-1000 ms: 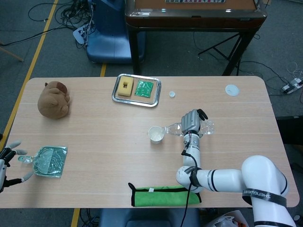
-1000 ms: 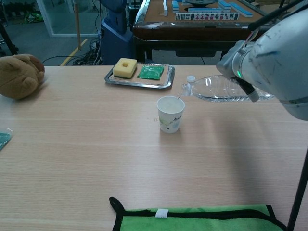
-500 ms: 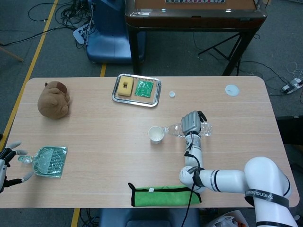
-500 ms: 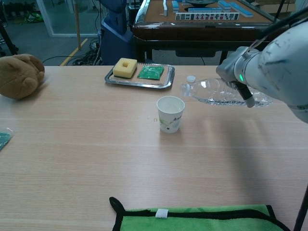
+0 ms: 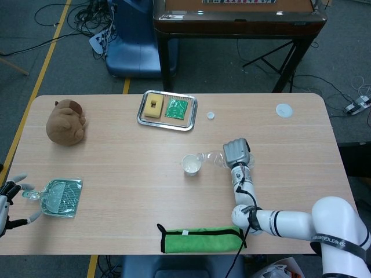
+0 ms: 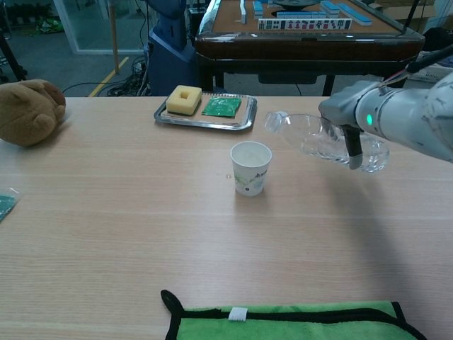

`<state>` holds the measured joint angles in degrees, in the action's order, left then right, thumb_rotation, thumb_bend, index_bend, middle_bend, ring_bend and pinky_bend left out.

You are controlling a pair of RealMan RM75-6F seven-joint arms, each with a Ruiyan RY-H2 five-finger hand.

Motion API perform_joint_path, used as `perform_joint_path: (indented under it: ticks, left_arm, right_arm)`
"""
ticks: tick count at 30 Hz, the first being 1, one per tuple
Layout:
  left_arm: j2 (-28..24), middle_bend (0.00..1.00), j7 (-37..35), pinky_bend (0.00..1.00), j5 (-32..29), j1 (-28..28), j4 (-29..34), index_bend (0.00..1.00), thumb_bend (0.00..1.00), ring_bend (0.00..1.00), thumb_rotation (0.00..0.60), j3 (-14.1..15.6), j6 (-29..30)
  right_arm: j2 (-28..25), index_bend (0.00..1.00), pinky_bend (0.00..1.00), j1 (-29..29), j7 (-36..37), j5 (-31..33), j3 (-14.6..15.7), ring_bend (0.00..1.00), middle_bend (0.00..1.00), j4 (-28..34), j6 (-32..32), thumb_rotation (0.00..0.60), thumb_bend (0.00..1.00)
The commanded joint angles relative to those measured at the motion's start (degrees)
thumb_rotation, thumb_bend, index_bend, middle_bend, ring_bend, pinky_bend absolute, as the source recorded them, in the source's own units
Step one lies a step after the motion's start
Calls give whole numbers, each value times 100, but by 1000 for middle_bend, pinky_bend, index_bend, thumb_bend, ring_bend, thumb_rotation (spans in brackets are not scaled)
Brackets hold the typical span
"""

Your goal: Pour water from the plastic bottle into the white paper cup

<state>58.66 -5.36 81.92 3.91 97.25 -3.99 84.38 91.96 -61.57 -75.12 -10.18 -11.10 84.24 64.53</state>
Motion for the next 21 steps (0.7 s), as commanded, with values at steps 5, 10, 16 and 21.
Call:
perform_joint_path:
  ticks: [5,10,16,21]
  left_arm:
    - [25,190,41,494,6,11,-17,380,68,272,600,13,-23]
    - [54,190,93,494,29,21,-24,380,68,272,600,29,-35]
    - [119,191,151,494,151,48,-53,380,68,272,600,69,-35]
    - [176,192,294,494,186,63,-76,380,68,272,600,104,-56]
  right_arm:
    - [-169,633,512,455,1203,-763,38,517,640,-40,-443,600,254]
    - [-303,634,512,756,2011,-1410,100,517,640,25,-567,600,253]
    - [-431,633,512,1213,3113,-2552,295,517,638,65,-601,600,250]
    - [-446,634,512,1617,4175,-3490,414,517,637,-77,-601,600,243]
